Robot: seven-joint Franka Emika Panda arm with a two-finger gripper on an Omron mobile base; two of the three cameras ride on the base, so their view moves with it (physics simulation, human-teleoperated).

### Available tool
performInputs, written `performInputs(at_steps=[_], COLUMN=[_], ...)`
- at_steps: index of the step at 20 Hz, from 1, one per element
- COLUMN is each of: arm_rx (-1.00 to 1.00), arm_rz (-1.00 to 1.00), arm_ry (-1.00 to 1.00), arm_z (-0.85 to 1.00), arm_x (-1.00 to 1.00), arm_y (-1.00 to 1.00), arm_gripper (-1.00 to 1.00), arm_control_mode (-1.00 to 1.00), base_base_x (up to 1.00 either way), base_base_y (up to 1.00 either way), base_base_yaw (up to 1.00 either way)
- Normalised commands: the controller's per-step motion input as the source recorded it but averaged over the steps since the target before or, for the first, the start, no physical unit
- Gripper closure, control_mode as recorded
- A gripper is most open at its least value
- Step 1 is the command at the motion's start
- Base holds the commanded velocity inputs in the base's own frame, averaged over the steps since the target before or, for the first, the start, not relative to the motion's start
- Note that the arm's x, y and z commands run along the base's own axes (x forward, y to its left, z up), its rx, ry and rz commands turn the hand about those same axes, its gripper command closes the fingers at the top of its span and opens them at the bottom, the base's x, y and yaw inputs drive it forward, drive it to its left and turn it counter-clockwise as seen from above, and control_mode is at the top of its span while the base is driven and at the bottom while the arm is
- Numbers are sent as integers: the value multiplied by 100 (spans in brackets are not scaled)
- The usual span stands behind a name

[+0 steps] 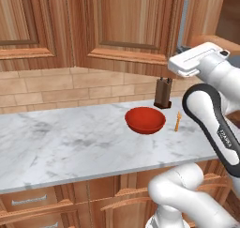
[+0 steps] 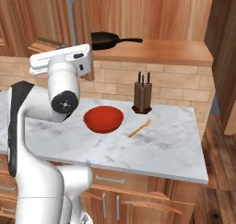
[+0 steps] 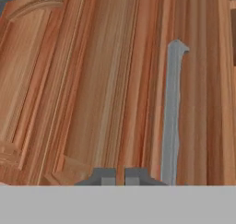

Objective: Pick the pan from the cabinet and place it on the stove. Then turn on the stove burner for the pan.

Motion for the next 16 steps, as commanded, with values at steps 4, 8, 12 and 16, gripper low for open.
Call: performInputs(at_steps=[4, 8, 12, 16], arm_rx=[0, 6, 6, 9], arm_rz=[10, 3, 0, 0], arm_ry=[0, 1, 10, 20], arm_z=[-1, 3, 9, 12], arm_x=[-73, -32, -5, 0], arm_y=[21, -36, -68, -77], arm_gripper=[-100, -100, -100, -100], arm_control_mode=[-100, -100, -100, -100], base_base_x=[0, 0, 0, 0], base_base_y=[0, 0, 0, 0], base_base_yaw=[0, 0, 0, 0])
